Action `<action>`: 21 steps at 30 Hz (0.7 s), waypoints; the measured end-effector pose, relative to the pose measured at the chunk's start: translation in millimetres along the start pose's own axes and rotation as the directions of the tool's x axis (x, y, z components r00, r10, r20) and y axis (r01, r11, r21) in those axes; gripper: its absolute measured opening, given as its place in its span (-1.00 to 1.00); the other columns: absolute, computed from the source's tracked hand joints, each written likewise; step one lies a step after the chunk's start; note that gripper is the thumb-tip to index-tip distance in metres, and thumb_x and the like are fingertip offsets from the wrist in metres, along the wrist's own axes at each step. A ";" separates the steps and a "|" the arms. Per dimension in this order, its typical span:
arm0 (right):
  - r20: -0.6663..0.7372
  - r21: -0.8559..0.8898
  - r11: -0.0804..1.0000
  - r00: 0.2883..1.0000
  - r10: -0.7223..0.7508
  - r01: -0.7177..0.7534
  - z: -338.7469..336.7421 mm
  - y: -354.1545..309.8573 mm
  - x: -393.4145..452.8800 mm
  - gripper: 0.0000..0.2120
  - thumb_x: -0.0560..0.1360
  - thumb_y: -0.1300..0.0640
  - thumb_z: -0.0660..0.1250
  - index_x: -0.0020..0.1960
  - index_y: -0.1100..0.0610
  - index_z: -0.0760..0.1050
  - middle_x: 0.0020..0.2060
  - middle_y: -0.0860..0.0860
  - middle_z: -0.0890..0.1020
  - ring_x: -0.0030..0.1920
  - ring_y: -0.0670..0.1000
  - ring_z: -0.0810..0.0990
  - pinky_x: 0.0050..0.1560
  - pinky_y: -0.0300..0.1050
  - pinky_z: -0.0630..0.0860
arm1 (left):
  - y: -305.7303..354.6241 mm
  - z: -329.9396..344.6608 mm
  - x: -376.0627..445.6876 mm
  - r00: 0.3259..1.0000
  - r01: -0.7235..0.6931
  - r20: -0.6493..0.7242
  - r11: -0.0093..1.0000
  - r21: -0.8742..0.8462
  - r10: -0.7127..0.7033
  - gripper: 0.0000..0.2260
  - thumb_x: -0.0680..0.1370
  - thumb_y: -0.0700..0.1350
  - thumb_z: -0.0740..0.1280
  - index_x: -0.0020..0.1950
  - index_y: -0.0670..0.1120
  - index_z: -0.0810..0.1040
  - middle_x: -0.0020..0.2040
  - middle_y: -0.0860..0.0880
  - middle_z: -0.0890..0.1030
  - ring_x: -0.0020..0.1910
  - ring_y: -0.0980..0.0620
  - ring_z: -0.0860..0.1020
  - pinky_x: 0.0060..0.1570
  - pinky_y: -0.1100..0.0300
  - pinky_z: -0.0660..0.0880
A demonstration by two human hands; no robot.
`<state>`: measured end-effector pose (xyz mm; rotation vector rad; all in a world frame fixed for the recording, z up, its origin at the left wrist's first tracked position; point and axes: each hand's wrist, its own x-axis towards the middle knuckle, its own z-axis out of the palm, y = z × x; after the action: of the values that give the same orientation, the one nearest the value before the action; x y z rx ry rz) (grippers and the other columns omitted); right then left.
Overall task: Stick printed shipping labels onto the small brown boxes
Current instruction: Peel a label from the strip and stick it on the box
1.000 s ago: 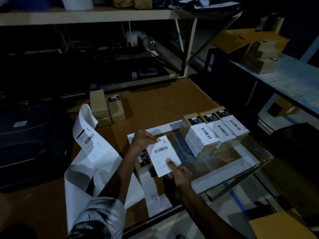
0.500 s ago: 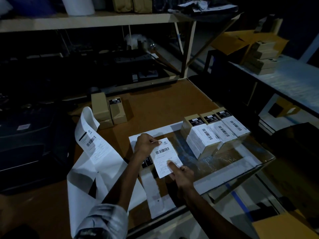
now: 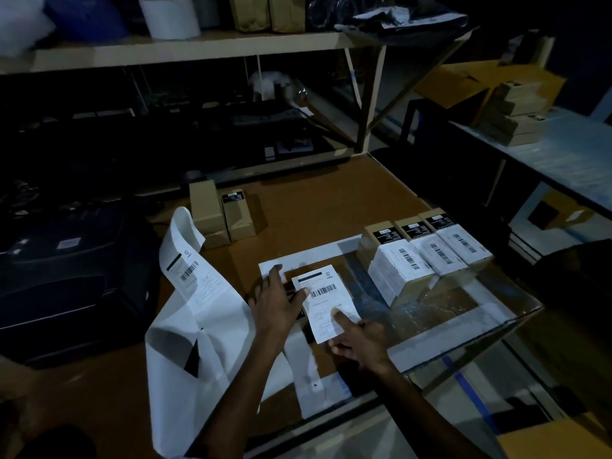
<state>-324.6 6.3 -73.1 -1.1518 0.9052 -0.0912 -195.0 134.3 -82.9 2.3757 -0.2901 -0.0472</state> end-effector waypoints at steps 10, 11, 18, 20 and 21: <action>-0.056 -0.864 0.451 0.848 -0.526 0.223 -26.1 -17.6 -19.5 -0.64 0.55 -0.23 0.33 -0.07 0.07 0.62 -0.21 0.00 0.66 -0.16 0.02 0.65 -0.17 -0.15 0.53 | 2.7 6.3 -14.9 0.996 0.037 -0.055 0.881 -0.472 -0.071 -0.57 0.54 -0.18 0.44 0.34 -0.09 0.36 0.12 -0.07 0.58 0.03 0.11 0.55 -0.17 0.46 0.51; -0.016 -0.889 0.374 0.798 -0.603 0.265 -21.3 -20.8 -24.9 -0.69 0.58 -0.19 0.30 0.03 0.05 0.58 -0.15 0.00 0.62 -0.09 0.02 0.63 -0.15 -0.17 0.48 | 3.7 5.7 -15.7 0.996 0.031 -0.064 0.884 -0.466 -0.068 -0.59 0.55 -0.19 0.44 0.33 -0.11 0.36 0.12 -0.05 0.57 0.01 0.13 0.54 -0.19 0.50 0.49; 0.309 -0.925 0.008 0.764 -0.566 0.380 19.8 -22.1 -12.6 -0.46 0.63 -0.25 0.06 0.57 -0.17 0.10 0.59 0.08 0.06 0.56 0.21 0.03 0.44 0.31 0.14 | 3.2 9.3 -15.9 0.993 -0.011 -0.112 0.921 -0.389 -0.035 -0.64 0.56 -0.18 0.42 0.31 -0.13 0.42 0.19 -0.06 0.58 0.14 0.00 0.57 0.08 0.21 0.53; 0.382 -0.914 -0.046 0.820 -0.426 0.402 27.4 -15.2 -4.8 -0.46 0.65 -0.28 -0.08 0.59 -0.28 -0.10 0.61 0.03 -0.25 0.58 0.26 -0.25 0.47 0.43 -0.10 | 1.7 10.9 -15.8 0.992 -0.016 -0.119 0.929 -0.370 -0.030 -0.66 0.56 -0.17 0.41 0.31 -0.10 0.42 0.22 -0.07 0.58 0.17 -0.03 0.57 0.17 0.06 0.54; 0.397 -0.912 -0.056 0.839 -0.373 0.406 30.2 -10.9 -1.8 -0.46 0.64 -0.31 -0.14 0.58 -0.32 -0.19 0.59 0.01 -0.34 0.57 0.26 -0.34 0.45 0.46 -0.21 | 1.7 10.8 -15.6 0.993 -0.018 -0.118 0.931 -0.365 -0.027 -0.66 0.57 -0.16 0.40 0.31 -0.09 0.42 0.22 -0.07 0.58 0.18 -0.03 0.57 0.18 0.05 0.55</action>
<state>-301.9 24.9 -60.0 -2.7997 0.4397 0.1251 -211.8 129.3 -90.4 1.9980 -0.1976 0.0387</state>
